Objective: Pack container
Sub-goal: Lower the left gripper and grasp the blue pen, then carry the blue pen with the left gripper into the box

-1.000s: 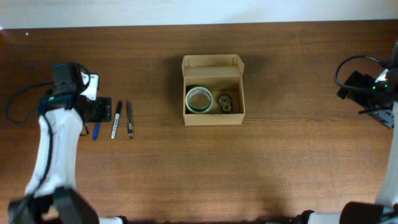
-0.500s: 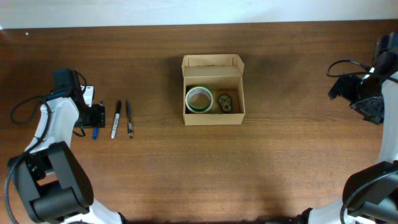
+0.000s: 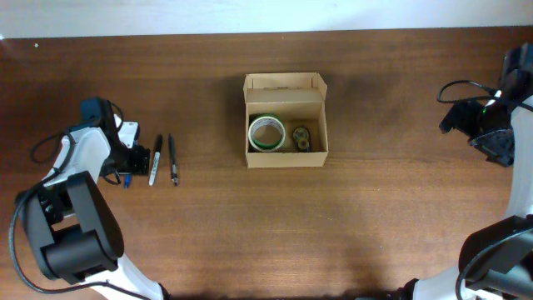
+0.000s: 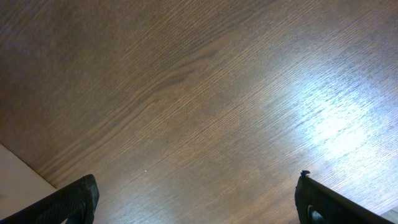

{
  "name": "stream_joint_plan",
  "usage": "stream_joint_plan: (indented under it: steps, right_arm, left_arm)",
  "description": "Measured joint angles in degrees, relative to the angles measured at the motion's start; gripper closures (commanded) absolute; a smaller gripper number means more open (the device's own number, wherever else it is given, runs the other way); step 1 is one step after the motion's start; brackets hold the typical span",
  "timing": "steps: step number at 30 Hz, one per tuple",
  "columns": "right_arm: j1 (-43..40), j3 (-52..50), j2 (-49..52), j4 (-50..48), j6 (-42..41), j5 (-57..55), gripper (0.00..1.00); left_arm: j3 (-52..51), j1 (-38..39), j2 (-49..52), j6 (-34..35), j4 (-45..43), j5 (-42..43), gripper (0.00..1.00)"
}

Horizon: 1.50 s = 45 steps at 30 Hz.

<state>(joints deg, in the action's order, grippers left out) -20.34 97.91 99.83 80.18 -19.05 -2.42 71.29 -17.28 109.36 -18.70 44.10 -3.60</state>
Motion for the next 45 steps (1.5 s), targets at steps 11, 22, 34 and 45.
stream_joint_plan:
  steps: [11, 22, 34, 45]
  right_arm:
    - [0.0, 0.0, 0.0, 0.0, 0.0, 0.0, 0.01]
    - [0.0, 0.0, 0.0, 0.0, 0.0, 0.0, 0.01]
    - [0.0, 0.0, 0.0, 0.0, 0.0, 0.0, 0.01]
    - [0.0, 0.0, 0.0, 0.0, 0.0, 0.2, 0.01]
  left_arm:
    - [4.1, 0.0, 5.4, -2.6, -0.2, 0.4, 0.27]
    - [4.4, 0.0, 5.9, -2.6, 0.0, 0.9, 0.91]
    - [14.6, 0.0, 7.6, -1.9, 12.9, 4.3, 0.99]
    - [52.5, 5.0, 3.5, -5.8, 33.5, 11.4, 0.99]
